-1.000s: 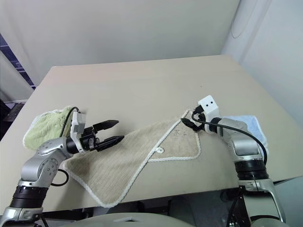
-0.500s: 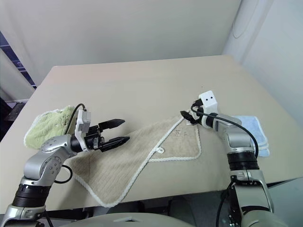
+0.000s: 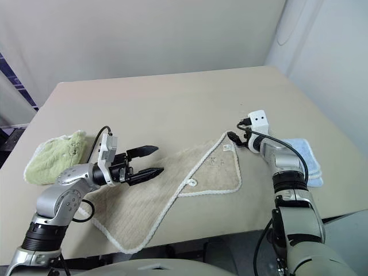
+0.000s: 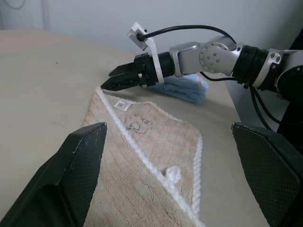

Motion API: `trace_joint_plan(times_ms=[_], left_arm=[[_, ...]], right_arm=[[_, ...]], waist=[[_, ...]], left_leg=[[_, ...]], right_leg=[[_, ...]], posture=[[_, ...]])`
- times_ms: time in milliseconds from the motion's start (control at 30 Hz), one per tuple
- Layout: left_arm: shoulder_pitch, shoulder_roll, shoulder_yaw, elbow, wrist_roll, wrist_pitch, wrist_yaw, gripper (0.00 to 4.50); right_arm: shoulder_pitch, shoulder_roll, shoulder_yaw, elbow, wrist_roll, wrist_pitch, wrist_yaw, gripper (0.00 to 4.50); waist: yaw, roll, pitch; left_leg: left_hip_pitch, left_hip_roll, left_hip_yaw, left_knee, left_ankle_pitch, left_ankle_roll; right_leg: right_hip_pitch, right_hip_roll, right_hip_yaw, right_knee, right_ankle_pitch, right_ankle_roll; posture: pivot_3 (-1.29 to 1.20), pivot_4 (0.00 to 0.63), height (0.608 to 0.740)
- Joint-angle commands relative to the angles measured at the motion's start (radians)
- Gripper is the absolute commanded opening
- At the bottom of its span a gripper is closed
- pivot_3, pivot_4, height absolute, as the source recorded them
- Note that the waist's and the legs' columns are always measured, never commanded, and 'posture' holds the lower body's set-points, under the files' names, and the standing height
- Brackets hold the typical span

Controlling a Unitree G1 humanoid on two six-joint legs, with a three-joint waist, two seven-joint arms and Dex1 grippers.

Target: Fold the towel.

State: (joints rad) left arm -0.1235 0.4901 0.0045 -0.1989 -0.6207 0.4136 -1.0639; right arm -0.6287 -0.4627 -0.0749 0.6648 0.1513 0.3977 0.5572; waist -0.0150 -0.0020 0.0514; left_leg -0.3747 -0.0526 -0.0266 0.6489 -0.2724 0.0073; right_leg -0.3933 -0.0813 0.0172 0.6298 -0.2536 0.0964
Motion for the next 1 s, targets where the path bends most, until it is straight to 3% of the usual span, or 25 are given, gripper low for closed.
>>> trace_joint_plan(times_ms=[33,533,1000], left_arm=[[0.021,0.017,0.018,-0.037,-0.002,-0.018,-0.002,4.46],[0.081,0.059,0.054,0.006,0.004,-0.072,-0.031,4.46],[0.129,0.045,0.063,-0.004,0.004,-0.122,-0.001,4.46]], right_arm=[[-0.022,-0.018,0.027,0.014,-0.036,-0.057,0.027,4.50],[-0.146,0.024,0.083,0.221,-0.099,-0.188,0.082,4.50],[-0.187,-0.001,0.164,0.326,-0.178,-0.317,0.293,4.50]], waist=[[-0.003,0.000,0.000],[-0.004,0.000,0.000],[-0.004,0.001,0.000]], left_leg=[[0.000,0.000,0.000,0.000,0.000,0.000],[0.000,0.000,0.000,0.000,0.000,0.000],[0.000,0.000,0.000,0.000,0.000,0.000]], right_leg=[[0.000,0.000,0.000,0.000,0.000,0.000],[-0.001,0.000,0.000,0.001,0.000,0.000],[-0.001,-0.001,0.001,0.001,0.000,0.000]], posture=[[0.00,0.000,0.740],[0.00,0.000,0.740],[0.00,0.000,0.740]])
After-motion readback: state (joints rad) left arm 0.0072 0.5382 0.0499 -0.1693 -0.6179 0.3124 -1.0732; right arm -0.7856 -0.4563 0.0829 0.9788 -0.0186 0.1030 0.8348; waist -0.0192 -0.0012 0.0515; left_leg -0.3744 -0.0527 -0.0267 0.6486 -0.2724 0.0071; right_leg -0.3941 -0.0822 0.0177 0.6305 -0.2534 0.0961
